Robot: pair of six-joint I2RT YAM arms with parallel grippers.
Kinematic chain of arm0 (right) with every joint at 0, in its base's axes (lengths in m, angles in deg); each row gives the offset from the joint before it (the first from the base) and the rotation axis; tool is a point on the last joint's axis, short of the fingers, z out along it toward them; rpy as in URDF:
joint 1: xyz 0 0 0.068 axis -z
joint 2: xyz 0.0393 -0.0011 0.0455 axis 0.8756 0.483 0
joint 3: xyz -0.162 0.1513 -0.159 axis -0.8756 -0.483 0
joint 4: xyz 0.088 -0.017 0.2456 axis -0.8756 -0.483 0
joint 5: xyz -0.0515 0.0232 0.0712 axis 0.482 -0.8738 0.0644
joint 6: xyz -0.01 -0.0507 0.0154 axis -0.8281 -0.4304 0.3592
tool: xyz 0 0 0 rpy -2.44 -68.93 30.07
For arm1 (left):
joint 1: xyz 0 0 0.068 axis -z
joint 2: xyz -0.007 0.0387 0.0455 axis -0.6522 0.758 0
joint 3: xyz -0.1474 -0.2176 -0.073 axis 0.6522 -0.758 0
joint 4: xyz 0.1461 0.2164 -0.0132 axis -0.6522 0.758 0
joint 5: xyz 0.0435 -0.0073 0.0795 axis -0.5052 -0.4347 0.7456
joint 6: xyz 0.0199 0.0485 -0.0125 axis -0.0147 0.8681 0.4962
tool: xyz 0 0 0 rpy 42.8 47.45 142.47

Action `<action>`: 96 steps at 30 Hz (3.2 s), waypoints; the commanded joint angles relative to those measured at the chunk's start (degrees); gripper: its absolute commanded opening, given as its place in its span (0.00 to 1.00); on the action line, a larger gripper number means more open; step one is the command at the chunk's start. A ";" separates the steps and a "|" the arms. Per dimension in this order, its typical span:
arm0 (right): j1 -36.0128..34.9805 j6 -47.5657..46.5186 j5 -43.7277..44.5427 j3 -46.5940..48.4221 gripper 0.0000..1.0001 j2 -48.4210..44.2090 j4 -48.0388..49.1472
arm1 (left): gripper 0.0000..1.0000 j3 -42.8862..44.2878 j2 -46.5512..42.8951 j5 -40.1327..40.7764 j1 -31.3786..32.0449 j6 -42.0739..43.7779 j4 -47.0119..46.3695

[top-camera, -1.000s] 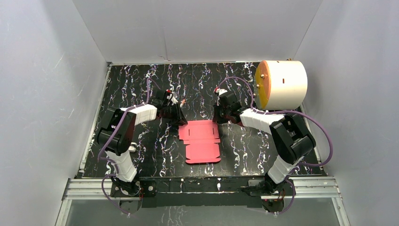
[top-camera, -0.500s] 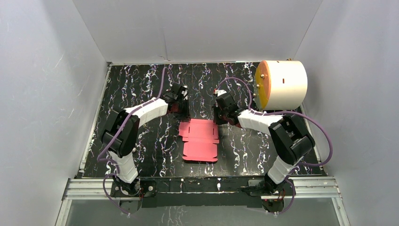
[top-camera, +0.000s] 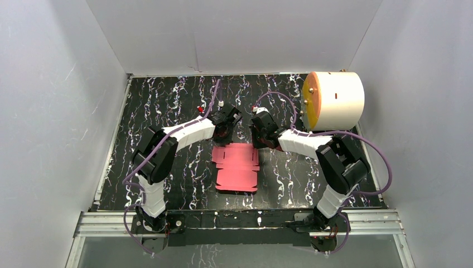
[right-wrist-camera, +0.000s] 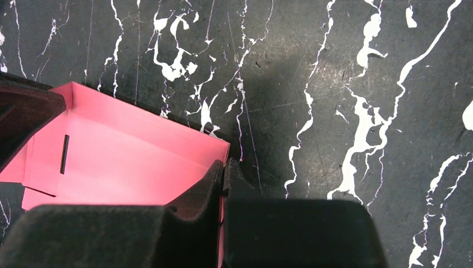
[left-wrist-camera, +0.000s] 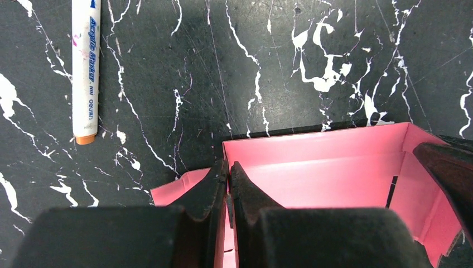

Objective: Fold the paper box

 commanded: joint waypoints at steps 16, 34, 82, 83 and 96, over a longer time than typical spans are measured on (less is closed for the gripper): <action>-0.40 0.70 2.25 -3.41 0.32 -8.02 5.12 | 0.45 -7.84 -14.32 -7.05 -3.40 -2.09 -5.49; 0.50 1.85 -2.06 -12.00 0.63 -19.14 4.66 | 0.62 -28.79 -31.43 -28.52 -17.69 -7.11 -11.60; 0.48 10.85 -15.69 -16.44 0.53 -12.50 18.34 | 0.33 -24.60 -21.03 -36.32 -10.63 -13.14 -19.37; 0.44 10.89 -15.72 -16.29 0.53 -12.28 18.43 | 0.33 -24.58 -20.56 -36.21 -10.09 -13.13 -19.58; 0.50 7.74 -10.80 -16.50 0.54 -15.86 14.03 | 0.39 -23.89 -26.37 -25.48 -8.26 -10.11 -14.19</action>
